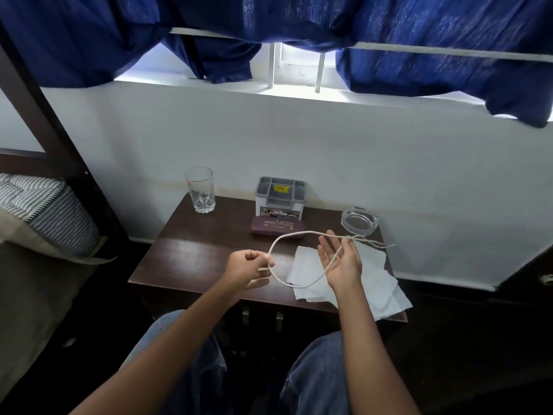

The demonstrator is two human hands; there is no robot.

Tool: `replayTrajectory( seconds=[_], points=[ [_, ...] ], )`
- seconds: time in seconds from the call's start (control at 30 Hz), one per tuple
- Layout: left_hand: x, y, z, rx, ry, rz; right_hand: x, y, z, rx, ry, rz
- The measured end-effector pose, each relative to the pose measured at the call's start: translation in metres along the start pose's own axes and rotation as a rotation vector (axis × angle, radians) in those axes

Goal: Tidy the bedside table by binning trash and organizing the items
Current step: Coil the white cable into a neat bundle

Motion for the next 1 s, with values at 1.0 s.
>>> replayTrajectory(
  seconds=[1.0],
  points=[
    [-0.034,-0.074,-0.120,0.458,-0.112,-0.404,0.212,0.138,-0.156,-0.444,0.361,-1.527]
  ],
)
Point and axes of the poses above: each hand's wrist, its own z-axis towards the middle knuckle, its own x-axis out of the palm, y = z × x, the point moved 7 cm from there along z, towards the middle knuckle, and after that the axes turned 11 degrees about y, right-handed, at the moved point
